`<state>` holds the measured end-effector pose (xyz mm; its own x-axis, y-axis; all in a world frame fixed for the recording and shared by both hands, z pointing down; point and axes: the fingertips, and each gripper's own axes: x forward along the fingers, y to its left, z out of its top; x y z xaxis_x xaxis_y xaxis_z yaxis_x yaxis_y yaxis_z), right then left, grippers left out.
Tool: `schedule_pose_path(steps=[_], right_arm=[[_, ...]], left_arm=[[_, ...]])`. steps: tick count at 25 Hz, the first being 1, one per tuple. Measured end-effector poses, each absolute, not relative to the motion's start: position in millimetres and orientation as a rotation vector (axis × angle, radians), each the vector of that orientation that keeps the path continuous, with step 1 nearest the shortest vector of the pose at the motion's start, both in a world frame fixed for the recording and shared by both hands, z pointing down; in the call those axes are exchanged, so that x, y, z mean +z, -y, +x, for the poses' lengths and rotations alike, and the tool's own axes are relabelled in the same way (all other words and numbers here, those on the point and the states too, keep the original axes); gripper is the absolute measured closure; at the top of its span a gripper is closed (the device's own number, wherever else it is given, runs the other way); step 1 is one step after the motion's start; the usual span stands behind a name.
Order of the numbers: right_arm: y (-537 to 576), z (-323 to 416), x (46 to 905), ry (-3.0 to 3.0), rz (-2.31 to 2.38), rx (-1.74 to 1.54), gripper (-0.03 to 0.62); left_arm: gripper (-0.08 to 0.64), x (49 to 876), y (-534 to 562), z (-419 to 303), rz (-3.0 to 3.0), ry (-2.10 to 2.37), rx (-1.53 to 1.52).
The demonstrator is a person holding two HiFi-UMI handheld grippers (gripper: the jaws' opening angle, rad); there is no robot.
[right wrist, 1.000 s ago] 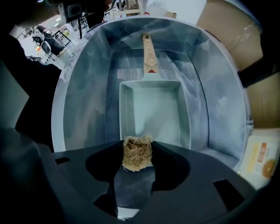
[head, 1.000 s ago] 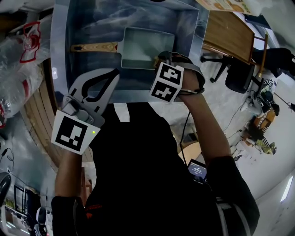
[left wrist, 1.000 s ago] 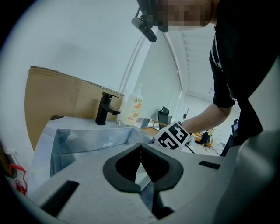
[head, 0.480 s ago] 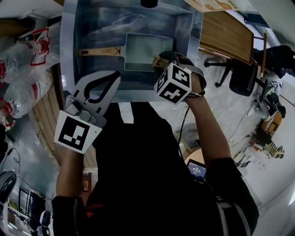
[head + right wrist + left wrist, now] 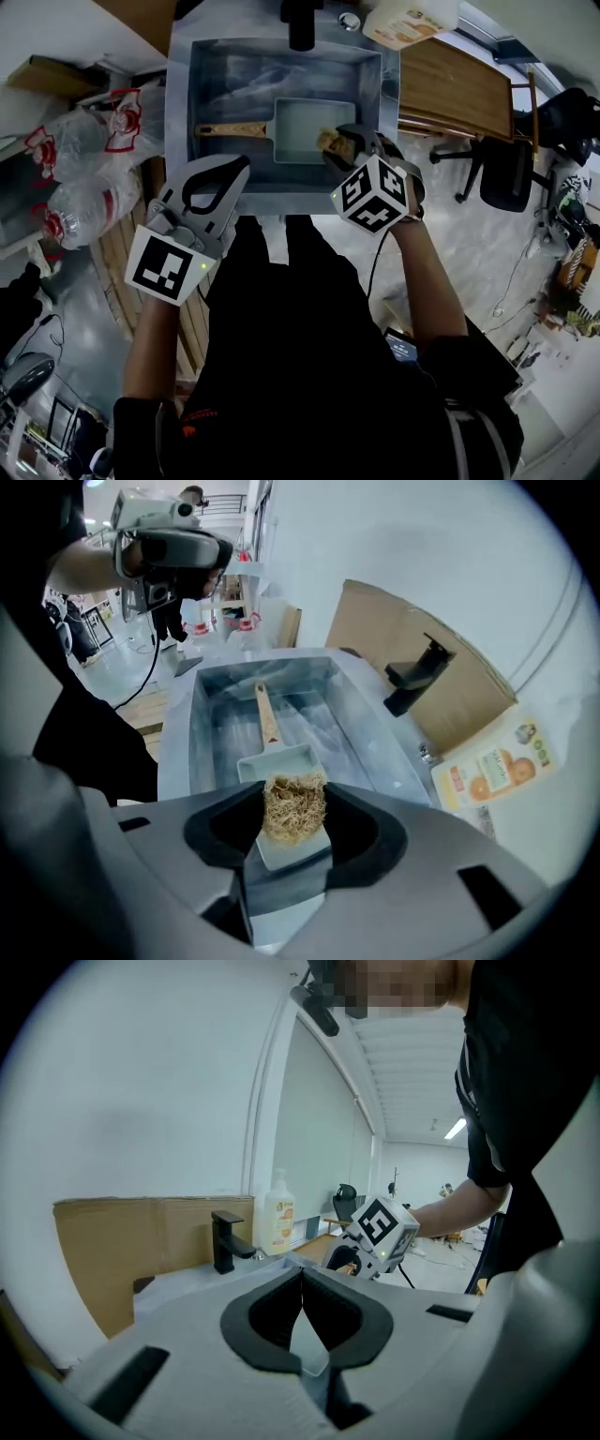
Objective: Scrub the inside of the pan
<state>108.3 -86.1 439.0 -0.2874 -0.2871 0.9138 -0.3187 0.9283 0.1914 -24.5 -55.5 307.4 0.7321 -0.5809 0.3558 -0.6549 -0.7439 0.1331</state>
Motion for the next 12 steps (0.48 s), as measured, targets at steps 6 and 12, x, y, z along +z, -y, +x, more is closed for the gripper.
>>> schedule_pose_path(steps=[6, 12], right_arm=[[76, 109, 398, 1.982, 0.573, 0.032, 0.399], [69, 96, 358, 2.111, 0.660, 0.026, 0.399]], left_arm=[[0.541, 285, 44, -35, 2.730, 1.010, 0.464], [0.541, 266, 33, -33, 2.766, 1.022, 0.457]])
